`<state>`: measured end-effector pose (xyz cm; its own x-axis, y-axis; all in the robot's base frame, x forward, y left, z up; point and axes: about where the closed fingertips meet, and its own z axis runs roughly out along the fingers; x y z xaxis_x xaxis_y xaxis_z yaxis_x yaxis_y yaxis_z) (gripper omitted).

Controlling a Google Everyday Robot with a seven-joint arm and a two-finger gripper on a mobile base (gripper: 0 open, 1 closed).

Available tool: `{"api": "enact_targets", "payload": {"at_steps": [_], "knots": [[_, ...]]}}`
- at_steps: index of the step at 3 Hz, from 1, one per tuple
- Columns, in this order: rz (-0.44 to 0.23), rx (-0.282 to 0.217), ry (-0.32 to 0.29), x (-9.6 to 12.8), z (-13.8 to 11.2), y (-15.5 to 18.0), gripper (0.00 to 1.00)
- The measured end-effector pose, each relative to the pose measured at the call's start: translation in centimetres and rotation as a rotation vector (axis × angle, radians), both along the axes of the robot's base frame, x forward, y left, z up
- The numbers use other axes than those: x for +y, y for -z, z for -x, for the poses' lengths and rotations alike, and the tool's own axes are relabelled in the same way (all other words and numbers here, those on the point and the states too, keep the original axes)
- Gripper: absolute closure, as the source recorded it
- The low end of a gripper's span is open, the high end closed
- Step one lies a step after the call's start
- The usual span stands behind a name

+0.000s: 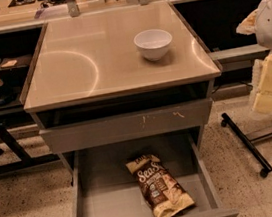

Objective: Pick brown chip bag from middle drawer and place on counter

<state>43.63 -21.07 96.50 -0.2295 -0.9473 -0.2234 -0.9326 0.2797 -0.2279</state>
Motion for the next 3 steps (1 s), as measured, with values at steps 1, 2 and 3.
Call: {"api": "enact_targets", "payload": {"at_steps": [1, 2, 3], "knots": [[-0.046, 0.005, 0.001, 3.3, 1.5, 2.4, 0.00], [-0.075, 0.100, 0.007, 7.2, 2.7, 9.8, 0.00], [-0.049, 0.167, 0.006, 7.0, 4.6, 13.1, 0.00]]}}
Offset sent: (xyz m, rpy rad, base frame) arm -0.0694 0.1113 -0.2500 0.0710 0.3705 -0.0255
